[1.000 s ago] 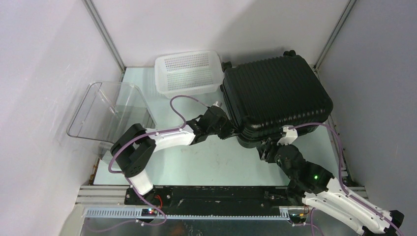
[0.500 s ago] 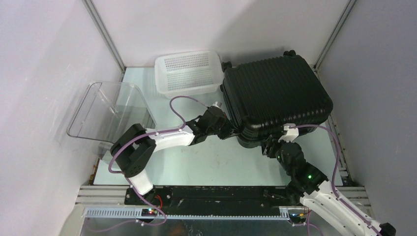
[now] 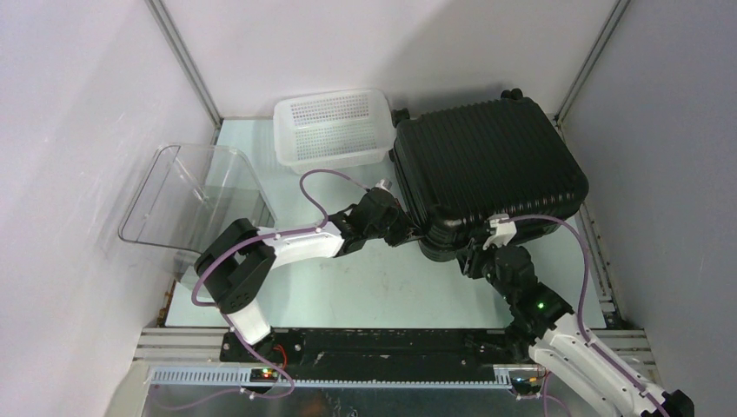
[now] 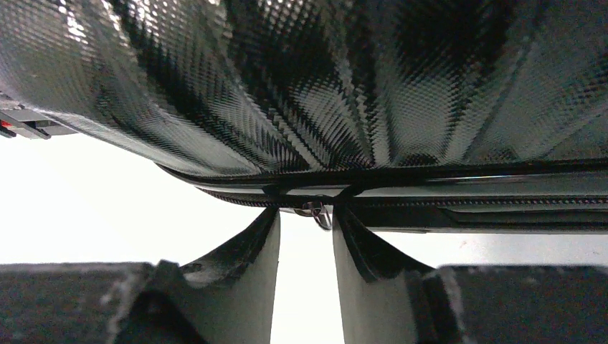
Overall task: Open, take out, and arrange the luggage
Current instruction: Grab the zipper of the luggage.
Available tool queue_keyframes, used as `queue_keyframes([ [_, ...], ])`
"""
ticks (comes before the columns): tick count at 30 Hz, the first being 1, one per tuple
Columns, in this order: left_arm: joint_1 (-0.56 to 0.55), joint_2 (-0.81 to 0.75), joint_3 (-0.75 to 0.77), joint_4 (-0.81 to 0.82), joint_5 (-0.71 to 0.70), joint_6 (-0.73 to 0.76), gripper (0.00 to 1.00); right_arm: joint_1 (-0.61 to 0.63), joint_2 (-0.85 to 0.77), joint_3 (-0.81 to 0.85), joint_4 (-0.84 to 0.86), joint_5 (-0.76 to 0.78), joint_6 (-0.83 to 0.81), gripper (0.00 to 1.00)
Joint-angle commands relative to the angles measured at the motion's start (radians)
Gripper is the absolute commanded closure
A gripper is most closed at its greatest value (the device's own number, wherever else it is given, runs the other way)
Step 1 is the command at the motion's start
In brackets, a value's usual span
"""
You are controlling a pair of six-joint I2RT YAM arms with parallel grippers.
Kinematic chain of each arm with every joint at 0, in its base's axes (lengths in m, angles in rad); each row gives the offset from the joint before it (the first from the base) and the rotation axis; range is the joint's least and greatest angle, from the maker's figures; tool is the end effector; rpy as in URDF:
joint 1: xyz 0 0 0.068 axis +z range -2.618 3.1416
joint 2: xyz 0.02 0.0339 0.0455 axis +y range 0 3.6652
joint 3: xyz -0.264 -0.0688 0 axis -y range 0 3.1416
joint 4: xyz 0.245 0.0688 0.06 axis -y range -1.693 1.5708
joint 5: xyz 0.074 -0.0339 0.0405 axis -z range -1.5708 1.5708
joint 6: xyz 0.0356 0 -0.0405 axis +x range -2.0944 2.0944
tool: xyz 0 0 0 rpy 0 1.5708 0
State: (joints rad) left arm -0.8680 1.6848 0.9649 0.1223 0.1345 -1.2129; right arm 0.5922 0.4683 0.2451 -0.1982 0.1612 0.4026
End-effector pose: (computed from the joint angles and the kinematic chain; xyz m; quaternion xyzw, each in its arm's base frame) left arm 0.2317 -0.2809 0.1979 -0.1204 0.8742 -0.4325 0.1848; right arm 0.1162 0.0713 0.1923 -0.0356 0.8370 0.1991 0.5084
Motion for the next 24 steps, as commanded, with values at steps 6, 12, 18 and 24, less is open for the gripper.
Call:
queue_keyframes([
  [6,-0.015,-0.032,-0.015,-0.004,0.099,0.073,1.0,-0.005,-0.02,0.026,0.015,0.139,0.054,0.9],
  [12,-0.014,-0.04,-0.03,-0.007,0.091,0.073,1.0,-0.003,-0.028,0.064,-0.109,0.273,0.137,1.0],
  [18,-0.015,-0.024,-0.02,-0.046,0.111,0.081,1.0,-0.018,0.014,0.132,-0.23,0.434,0.26,1.0],
  [24,-0.008,-0.033,-0.026,-0.094,0.114,0.114,1.0,-0.091,0.037,0.19,-0.334,0.515,0.349,1.0],
])
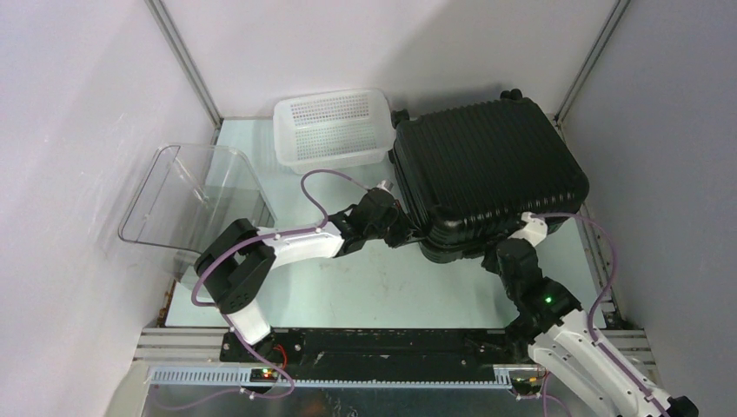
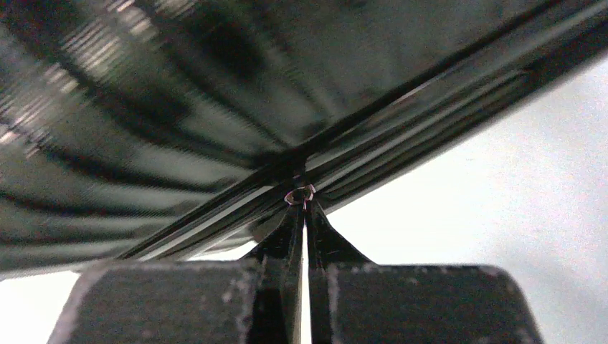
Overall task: Open, take out, and arrange the luggage
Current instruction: Unzip the zipper of the luggage.
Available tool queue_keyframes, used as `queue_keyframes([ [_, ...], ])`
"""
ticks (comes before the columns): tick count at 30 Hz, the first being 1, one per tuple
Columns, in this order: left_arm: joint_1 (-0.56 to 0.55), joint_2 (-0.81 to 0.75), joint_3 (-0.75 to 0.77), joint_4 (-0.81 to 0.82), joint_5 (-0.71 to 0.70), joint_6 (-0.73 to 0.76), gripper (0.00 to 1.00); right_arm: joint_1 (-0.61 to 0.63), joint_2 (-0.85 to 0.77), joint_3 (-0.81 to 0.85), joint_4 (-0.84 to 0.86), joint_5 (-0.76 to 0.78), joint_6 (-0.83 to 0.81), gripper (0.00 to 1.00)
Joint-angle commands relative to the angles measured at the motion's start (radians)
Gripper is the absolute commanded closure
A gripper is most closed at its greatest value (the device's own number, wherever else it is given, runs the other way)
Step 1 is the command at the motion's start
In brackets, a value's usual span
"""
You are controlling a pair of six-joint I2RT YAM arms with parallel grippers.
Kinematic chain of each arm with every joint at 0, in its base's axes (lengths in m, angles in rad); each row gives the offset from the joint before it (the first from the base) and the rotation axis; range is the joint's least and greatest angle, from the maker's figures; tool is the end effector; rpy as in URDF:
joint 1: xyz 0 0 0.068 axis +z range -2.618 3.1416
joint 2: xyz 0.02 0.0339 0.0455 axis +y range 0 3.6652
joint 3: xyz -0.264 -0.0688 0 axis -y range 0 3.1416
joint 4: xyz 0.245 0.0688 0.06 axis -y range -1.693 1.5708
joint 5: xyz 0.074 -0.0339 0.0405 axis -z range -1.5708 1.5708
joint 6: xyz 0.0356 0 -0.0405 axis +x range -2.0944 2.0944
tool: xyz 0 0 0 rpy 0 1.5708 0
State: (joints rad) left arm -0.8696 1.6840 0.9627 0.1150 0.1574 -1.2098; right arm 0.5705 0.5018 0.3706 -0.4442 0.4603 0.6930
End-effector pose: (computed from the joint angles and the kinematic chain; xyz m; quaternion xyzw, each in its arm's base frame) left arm 0.2300 -0.2811 0.1969 -0.1136 0.8766 -0.4339 0.1741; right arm 0.1164 0.0559 0.2103 0.1611 0.8472 0.1127 0.4935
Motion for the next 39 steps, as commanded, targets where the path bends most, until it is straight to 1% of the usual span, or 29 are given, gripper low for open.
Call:
queue_keyframes([
  [1,-0.006,-0.037,-0.03,-0.096,0.088,0.114,1.0,-0.083,0.001,0.068,-0.101,0.217,0.066,1.0],
  [7,0.003,-0.06,-0.053,-0.107,0.068,0.132,1.0,-0.199,-0.031,0.078,-0.128,0.167,0.06,1.0],
  [14,0.003,-0.09,-0.068,-0.159,0.044,0.154,1.0,-0.407,-0.038,0.111,-0.151,0.121,0.022,1.0],
  [18,0.004,-0.112,-0.081,-0.191,0.026,0.178,1.0,-0.562,-0.043,0.123,-0.111,0.056,-0.036,1.0],
  [21,0.007,-0.128,-0.1,-0.199,0.017,0.185,1.0,-0.711,-0.028,0.129,-0.078,-0.041,-0.076,1.0],
  [22,0.006,-0.137,-0.104,-0.212,0.006,0.198,1.0,-0.746,-0.015,0.129,-0.073,-0.088,-0.082,1.0],
  [23,0.007,-0.149,-0.103,-0.223,-0.003,0.208,1.0,-0.82,-0.007,0.13,-0.064,-0.113,-0.094,1.0],
  [24,0.007,-0.154,-0.099,-0.252,-0.018,0.218,1.0,-0.855,0.01,0.132,-0.057,-0.168,-0.103,1.0],
  [25,0.007,-0.165,-0.096,-0.265,-0.022,0.237,1.0,-0.893,0.019,0.135,-0.042,-0.171,-0.124,1.0],
  [28,0.007,-0.183,-0.091,-0.324,-0.042,0.277,1.0,-0.923,0.069,0.171,-0.026,-0.156,-0.175,1.0],
  [34,0.006,-0.235,-0.125,-0.369,-0.085,0.305,1.0,-1.025,0.106,0.187,0.003,-0.2,-0.156,1.0],
  [39,0.006,-0.265,-0.154,-0.393,-0.096,0.318,1.0,-1.102,0.197,0.23,-0.031,-0.214,-0.183,1.0],
])
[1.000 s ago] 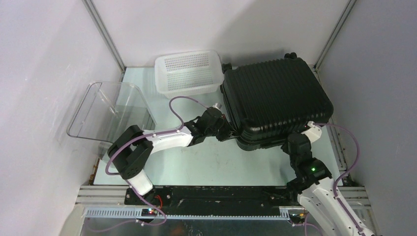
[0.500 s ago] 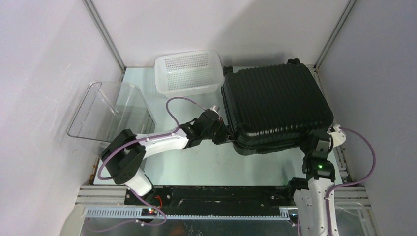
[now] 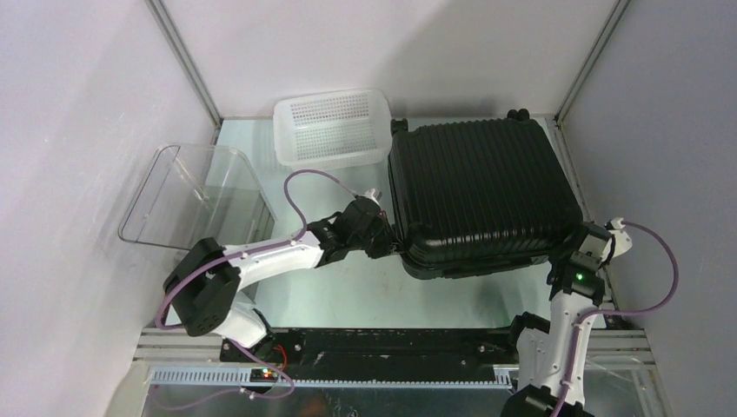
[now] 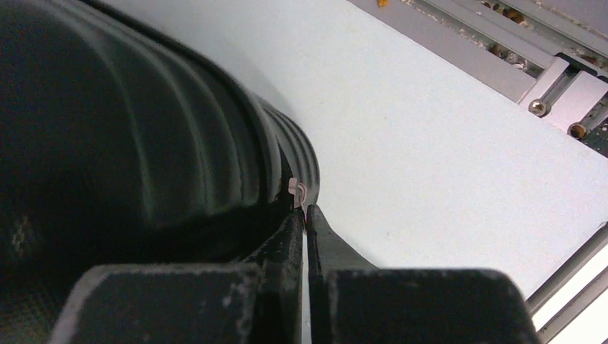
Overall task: Open, take out, and arrange the luggage
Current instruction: Unzip the zipper of the luggage.
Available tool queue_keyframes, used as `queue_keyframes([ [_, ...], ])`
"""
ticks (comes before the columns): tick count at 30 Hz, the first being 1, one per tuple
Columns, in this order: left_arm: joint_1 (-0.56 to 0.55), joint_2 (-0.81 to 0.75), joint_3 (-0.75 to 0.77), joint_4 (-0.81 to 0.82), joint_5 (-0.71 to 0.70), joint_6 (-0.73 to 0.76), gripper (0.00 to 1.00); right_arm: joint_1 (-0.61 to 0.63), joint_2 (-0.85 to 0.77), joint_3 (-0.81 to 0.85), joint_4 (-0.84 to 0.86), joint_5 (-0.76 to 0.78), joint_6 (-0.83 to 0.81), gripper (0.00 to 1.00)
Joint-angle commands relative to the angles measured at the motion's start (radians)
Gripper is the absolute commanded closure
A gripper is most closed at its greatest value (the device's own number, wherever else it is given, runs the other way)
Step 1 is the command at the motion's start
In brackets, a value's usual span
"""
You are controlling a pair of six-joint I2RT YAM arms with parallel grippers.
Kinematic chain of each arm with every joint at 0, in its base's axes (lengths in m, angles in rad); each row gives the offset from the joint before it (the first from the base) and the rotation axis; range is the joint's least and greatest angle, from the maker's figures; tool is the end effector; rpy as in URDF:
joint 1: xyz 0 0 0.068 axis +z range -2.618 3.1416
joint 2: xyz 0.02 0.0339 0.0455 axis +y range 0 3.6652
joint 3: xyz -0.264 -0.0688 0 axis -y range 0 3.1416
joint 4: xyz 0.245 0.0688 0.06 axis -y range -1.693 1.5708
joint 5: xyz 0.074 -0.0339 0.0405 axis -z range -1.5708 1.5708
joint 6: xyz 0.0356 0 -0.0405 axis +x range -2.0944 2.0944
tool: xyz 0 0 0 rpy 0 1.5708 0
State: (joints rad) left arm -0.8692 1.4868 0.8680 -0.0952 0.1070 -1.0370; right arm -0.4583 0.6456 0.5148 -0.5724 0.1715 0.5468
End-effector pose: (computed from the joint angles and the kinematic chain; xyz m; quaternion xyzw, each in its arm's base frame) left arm 0.2003 -0.2430 0.2117 -0.0540 0.9070 -0.3663 0.2006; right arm 0.1256 -0.0687 0.2293 0.4670 0.7749 -0.0591 0.4218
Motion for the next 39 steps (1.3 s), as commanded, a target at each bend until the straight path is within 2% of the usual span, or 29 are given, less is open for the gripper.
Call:
queue_keyframes([
  [1,0.006,-0.076,-0.066,-0.18,-0.045,0.144,1.0,-0.101,0.064,0.089,0.092,0.067,-0.041,1.0],
  [10,0.006,-0.064,-0.067,-0.217,-0.059,0.21,1.0,-0.282,0.192,0.146,0.13,-0.106,-0.084,1.0],
  [17,0.017,-0.081,-0.061,-0.246,-0.082,0.222,1.0,-0.289,0.205,0.185,0.118,-0.085,-0.134,1.0],
  [22,0.051,-0.078,-0.035,-0.258,-0.091,0.245,1.0,-0.325,0.183,0.189,0.015,0.003,-0.154,1.0],
  [28,0.115,0.002,0.117,-0.273,-0.094,0.317,1.0,-0.359,0.138,0.189,-0.079,0.022,-0.118,1.0],
  [34,0.195,0.122,0.308,-0.262,-0.075,0.353,1.0,-0.286,0.1,0.189,-0.113,-0.043,-0.053,1.0],
  [39,0.258,0.203,0.463,-0.251,-0.03,0.369,0.92,-0.03,0.078,0.189,-0.167,-0.003,0.05,1.0],
])
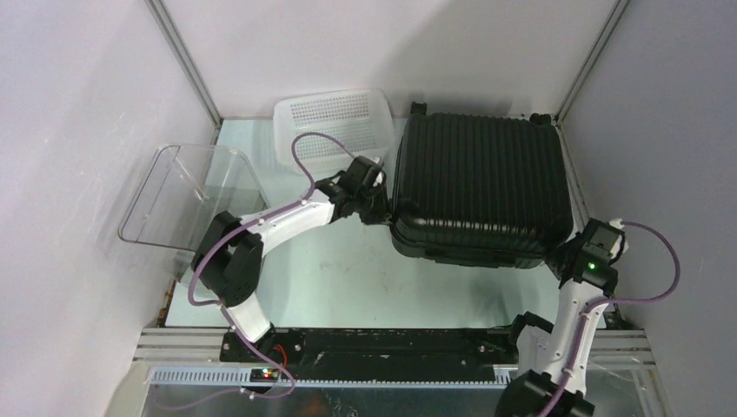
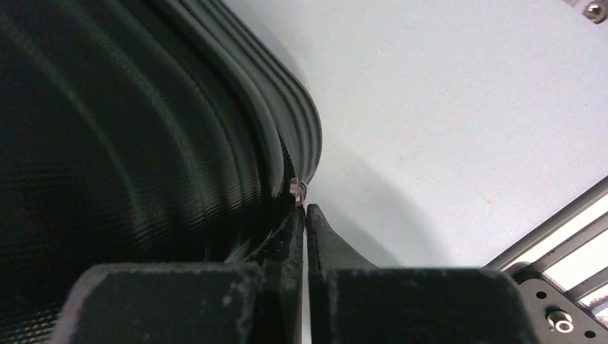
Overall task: Open, take out, and arrange the luggage
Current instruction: Unzip the zipper of the luggage.
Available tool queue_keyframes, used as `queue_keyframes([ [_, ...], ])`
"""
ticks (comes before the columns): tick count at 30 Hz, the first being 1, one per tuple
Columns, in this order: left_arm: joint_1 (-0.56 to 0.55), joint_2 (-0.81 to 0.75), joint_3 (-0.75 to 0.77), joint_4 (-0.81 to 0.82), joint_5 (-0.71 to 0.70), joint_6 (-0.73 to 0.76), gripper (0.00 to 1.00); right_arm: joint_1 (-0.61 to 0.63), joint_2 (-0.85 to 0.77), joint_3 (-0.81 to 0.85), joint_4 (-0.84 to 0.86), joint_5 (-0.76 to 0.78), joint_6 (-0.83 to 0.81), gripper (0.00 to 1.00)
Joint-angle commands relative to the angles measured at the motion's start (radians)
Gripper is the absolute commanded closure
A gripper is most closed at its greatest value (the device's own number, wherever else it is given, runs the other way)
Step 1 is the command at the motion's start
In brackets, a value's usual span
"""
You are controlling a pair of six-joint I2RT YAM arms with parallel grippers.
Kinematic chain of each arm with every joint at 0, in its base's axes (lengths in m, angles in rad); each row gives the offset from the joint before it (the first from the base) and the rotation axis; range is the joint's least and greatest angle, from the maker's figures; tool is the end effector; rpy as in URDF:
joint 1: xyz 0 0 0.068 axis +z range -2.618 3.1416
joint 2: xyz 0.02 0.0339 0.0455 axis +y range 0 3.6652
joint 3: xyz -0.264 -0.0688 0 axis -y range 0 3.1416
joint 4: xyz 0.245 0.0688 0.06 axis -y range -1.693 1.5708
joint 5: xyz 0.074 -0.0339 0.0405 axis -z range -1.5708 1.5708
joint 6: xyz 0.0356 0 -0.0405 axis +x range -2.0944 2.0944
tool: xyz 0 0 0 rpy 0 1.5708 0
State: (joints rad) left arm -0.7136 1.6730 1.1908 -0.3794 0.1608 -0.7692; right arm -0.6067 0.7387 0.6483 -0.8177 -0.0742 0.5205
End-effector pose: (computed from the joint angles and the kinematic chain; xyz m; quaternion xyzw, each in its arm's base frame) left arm 0.2706 -0.2418 0.2328 0.0019 0.9352 -0.2893 0.2044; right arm 0.1178 -0.0786 0.2426 0.4946 0.8053 0.0210 0.3263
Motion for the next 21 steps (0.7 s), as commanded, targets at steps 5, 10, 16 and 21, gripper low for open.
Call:
queue_keyframes([
  [5,0.168,0.025,0.235,0.057,0.021,0.09,0.63,0.342,-0.034,0.05,0.003,0.34,0.162,1.0],
  [10,0.177,-0.078,0.267,-0.074,-0.069,0.119,0.33,0.464,-0.046,0.048,-0.022,0.316,0.216,1.0],
  [16,0.126,-0.21,0.149,-0.07,-0.06,0.074,0.29,0.594,-0.056,0.038,-0.021,0.34,0.275,1.0],
  [21,0.043,-0.333,-0.075,0.064,-0.045,-0.081,0.31,0.702,-0.04,0.01,-0.003,0.37,0.319,1.0],
])
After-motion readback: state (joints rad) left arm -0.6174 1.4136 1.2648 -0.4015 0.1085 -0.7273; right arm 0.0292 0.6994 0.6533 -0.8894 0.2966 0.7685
